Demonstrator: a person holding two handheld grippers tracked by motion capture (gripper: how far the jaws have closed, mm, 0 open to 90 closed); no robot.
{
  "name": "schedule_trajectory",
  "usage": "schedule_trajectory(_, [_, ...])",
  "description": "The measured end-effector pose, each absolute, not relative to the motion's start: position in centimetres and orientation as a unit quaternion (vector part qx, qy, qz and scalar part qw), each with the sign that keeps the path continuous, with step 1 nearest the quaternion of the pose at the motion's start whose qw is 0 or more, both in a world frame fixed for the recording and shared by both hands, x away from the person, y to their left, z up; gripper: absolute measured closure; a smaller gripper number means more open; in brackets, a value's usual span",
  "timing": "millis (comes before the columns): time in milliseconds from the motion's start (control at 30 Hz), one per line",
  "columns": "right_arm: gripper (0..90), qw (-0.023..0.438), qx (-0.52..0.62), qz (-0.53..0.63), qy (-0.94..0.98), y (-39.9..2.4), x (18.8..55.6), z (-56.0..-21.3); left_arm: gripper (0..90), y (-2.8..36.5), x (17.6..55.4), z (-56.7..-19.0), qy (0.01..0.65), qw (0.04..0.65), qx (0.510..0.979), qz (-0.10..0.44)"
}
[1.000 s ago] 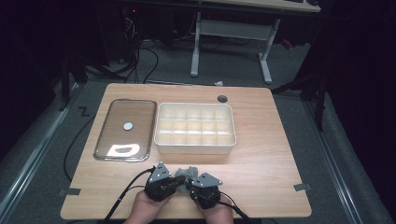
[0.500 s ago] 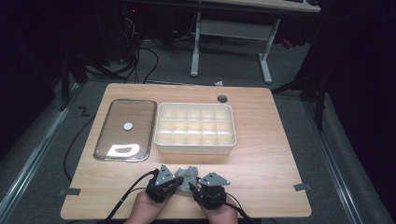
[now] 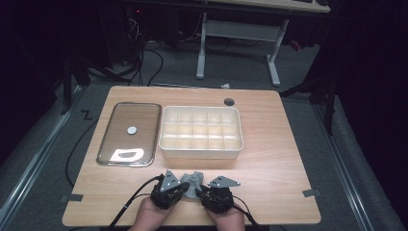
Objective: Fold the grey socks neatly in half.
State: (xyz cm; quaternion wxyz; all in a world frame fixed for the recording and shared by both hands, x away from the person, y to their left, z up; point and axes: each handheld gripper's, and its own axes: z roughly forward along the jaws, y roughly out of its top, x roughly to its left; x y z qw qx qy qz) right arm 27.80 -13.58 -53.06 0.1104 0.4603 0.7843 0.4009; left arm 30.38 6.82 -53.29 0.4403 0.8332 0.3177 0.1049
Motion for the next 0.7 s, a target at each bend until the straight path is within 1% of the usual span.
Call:
schedule_trajectory(67, [82.0,0.119,0.457,0.399,0.786,-13.4,27.6,-52.8,88.2,6.8,30.3,-53.3,0.317,0.440,0.833,0.107])
schedule_trajectory(267, [83.3,0.138,0.427,0.422,0.788,-12.5,27.0,-50.7,88.4,6.6,30.3,-53.3,0.310,0.440,0.836,0.106])
schedule_trajectory(367, [82.8,0.147,0.413,0.418,0.796,-11.6,26.8,-50.2,88.5,6.6,30.3,-53.3,0.311,0.439,0.836,0.106])
schedule_trajectory(433, [80.6,0.148,0.413,0.417,0.796,-11.6,27.0,-50.2,88.5,6.6,30.3,-53.3,0.311,0.439,0.837,0.105])
schedule_trajectory(500, [75.7,0.150,0.422,0.425,0.787,-12.1,27.1,-50.1,88.4,6.6,30.3,-53.3,0.310,0.439,0.837,0.106])
schedule_trajectory(600, [69.3,0.168,0.441,0.421,0.775,-13.4,27.3,-49.9,88.4,6.6,30.3,-53.3,0.311,0.440,0.836,0.105])
schedule_trajectory(700, [66.5,0.179,0.464,0.393,0.773,-14.4,27.8,-50.7,88.4,6.6,30.3,-53.3,0.310,0.439,0.837,0.105])
